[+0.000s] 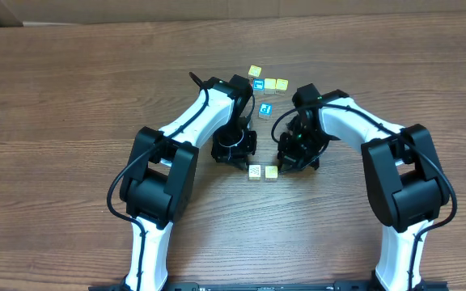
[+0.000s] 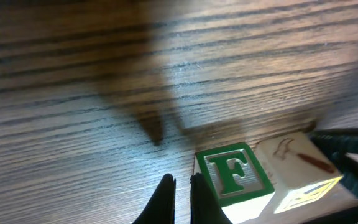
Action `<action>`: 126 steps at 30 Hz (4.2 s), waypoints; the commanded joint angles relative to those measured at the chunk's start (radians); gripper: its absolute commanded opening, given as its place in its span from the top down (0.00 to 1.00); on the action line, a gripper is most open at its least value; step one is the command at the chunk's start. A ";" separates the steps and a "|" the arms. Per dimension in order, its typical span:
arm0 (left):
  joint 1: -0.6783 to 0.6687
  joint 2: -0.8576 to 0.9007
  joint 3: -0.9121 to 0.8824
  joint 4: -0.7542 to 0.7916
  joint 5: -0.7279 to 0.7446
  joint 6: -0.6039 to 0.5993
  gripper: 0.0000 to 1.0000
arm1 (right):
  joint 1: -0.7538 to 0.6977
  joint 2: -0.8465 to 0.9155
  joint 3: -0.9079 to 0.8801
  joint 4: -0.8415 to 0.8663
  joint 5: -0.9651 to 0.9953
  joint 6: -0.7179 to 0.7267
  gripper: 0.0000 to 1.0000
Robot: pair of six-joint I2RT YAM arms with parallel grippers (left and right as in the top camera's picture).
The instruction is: Flip 5 blocks
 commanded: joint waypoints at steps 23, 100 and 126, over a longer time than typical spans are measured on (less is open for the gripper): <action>0.008 -0.008 0.005 0.180 -0.116 -0.003 0.96 | 0.030 -0.008 -0.006 0.063 -0.004 0.009 0.95; -0.083 -0.006 0.050 0.062 -0.168 -0.063 0.96 | -0.113 -0.008 -0.006 0.031 0.207 0.132 0.95; -0.083 -0.006 0.050 0.008 -0.160 -0.063 0.96 | -0.113 -0.008 -0.006 0.029 0.207 0.132 0.94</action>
